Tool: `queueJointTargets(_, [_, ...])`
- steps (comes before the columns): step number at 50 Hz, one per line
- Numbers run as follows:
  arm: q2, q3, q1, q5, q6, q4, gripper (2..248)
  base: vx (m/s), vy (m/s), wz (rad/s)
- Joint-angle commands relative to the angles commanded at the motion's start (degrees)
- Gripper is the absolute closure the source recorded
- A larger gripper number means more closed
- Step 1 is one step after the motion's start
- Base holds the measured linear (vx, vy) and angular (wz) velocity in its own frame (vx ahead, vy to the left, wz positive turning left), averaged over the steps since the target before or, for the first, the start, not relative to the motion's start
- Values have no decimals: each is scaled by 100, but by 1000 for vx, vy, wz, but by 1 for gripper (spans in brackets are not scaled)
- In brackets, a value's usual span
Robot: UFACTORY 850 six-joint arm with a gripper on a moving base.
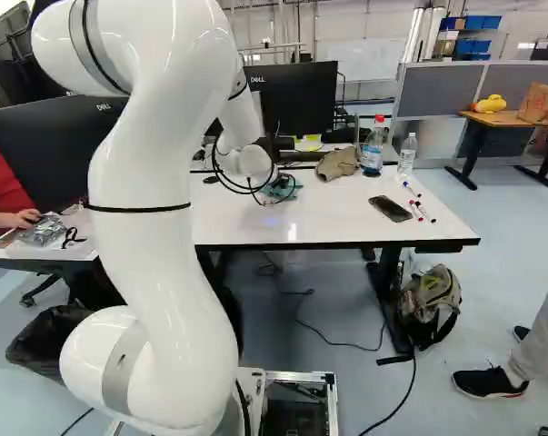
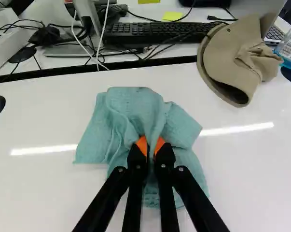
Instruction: Clean the table with the green towel
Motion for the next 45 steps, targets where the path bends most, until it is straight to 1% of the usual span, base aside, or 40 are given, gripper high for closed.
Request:
queueJointTargets(16, [217, 47, -30, 0, 0, 0, 213, 0, 0, 0])
queueJointTargets(45, [793, 433, -473, 0, 0, 0, 213, 0, 0, 0])
